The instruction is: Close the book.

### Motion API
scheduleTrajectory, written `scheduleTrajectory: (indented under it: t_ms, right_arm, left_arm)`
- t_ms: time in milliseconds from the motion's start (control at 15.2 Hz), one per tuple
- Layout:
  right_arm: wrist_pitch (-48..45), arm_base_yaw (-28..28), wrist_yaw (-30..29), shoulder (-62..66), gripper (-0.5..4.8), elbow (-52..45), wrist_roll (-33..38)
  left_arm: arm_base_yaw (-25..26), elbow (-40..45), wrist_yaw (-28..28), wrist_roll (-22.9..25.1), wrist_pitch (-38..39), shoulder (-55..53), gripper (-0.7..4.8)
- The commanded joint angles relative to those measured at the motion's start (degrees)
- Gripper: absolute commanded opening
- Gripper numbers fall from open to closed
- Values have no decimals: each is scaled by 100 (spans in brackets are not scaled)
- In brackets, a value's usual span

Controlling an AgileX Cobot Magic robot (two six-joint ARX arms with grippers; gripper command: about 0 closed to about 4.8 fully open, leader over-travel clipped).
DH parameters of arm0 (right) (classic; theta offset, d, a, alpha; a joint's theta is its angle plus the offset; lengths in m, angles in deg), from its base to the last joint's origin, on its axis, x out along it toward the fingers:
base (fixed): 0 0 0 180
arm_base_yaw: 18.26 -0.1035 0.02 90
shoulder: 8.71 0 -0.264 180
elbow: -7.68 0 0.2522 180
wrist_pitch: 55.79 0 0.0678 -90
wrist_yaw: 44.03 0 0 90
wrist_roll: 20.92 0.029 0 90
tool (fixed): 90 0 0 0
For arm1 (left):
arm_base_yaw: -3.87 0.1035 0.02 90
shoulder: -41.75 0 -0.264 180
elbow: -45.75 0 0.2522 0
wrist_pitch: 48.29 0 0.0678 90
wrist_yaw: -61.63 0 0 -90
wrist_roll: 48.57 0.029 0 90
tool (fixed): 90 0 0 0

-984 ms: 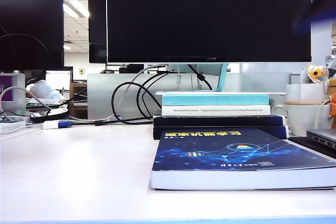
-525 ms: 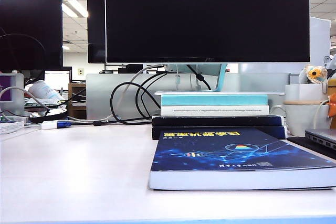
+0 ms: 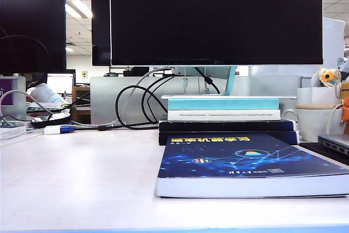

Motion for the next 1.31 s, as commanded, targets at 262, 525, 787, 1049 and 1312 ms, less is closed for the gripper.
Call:
scheduleTrajectory:
  t_ms: [262, 525, 787, 1049, 1312]
  right_arm:
    - [-1283, -4, 195, -590, -1, -1423, 476]
    - [-1685, -7, 136, -592, -1, -2411, 262]
    - [-1980, 7, 35, -592, -1, -2933, -105]
    - [-1882, 48, -7, -592, -1, -2970, -280]
    - [-1681, 33, 214, -595, -1, -2970, -271]
  left_arm:
    - [98, 549, 409, 146, -1001, 376, -6]
    - [101, 1320, 662, 63, -1014, 1318, -6]
    - [101, 1351, 765, 79, -922, 1318, -6]
    - [101, 1351, 763, 76, -754, 1318, -6]
    - [94, 1351, 743, 76, -754, 1318, -5]
